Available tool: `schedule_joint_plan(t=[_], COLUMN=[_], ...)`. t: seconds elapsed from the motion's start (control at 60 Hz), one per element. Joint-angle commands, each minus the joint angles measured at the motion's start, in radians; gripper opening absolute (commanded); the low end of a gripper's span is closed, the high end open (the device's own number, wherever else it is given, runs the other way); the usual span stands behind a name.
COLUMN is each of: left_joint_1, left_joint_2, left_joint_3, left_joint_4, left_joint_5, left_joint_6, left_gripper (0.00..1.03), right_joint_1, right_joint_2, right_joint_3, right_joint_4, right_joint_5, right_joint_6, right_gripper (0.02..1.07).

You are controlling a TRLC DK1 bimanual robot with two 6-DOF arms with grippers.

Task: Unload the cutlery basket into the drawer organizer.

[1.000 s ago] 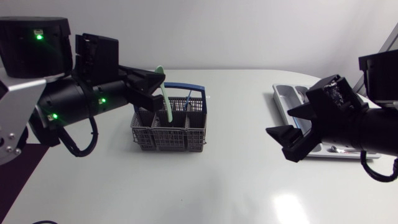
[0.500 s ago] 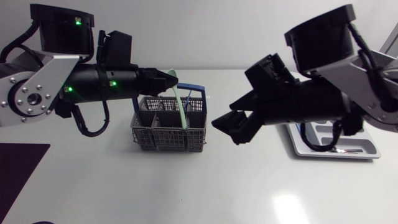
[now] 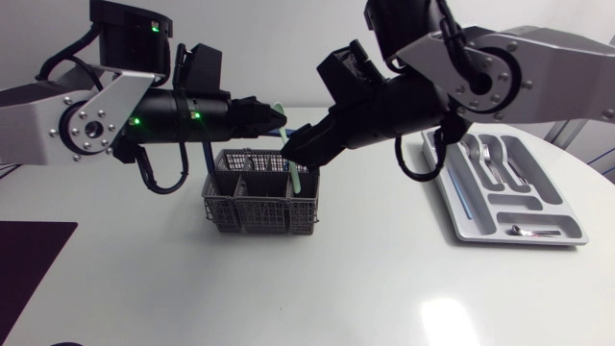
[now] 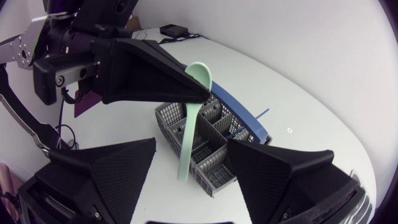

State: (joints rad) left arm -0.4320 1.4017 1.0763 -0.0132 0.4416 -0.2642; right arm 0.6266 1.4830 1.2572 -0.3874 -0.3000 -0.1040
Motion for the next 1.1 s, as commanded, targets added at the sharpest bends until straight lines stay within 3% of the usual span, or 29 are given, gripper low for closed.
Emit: schedule_joint_plan(t=[0.0,0.2,0.567,0.917,1.083], left_joint_1=[0.018,0.030,0.032,0.042,0.042], left_joint_2=[0.022,0.029,0.037,0.017,0.003], left_joint_3=[0.042,0.039,0.037,0.027,0.028], left_joint_4=[-0.005,-0.005,-0.005,-0.005,-0.007], left_joint_5=[0.023,0.040,0.060,0.075,0.088], left_joint_6=[-0.036,-0.046,-0.055,-0.063,-0.063], left_gripper=[0.08,0.08,0.08,0.08,0.21], right_joint_1=[0.002,-0.005,-0.015,-0.004,-0.001], right_joint_2=[0.060,0.125,0.155,0.154,0.143], right_joint_3=[0.044,0.093,0.122,0.105,0.077], right_joint_4=[0.007,0.015,0.016,0.002,0.001], right_joint_5=[-0.016,-0.027,-0.074,-0.082,-0.082], right_joint_6=[0.026,0.026,0.015,-0.005,-0.016], right_gripper=[0.82,0.66,0.19,0.12,0.11])
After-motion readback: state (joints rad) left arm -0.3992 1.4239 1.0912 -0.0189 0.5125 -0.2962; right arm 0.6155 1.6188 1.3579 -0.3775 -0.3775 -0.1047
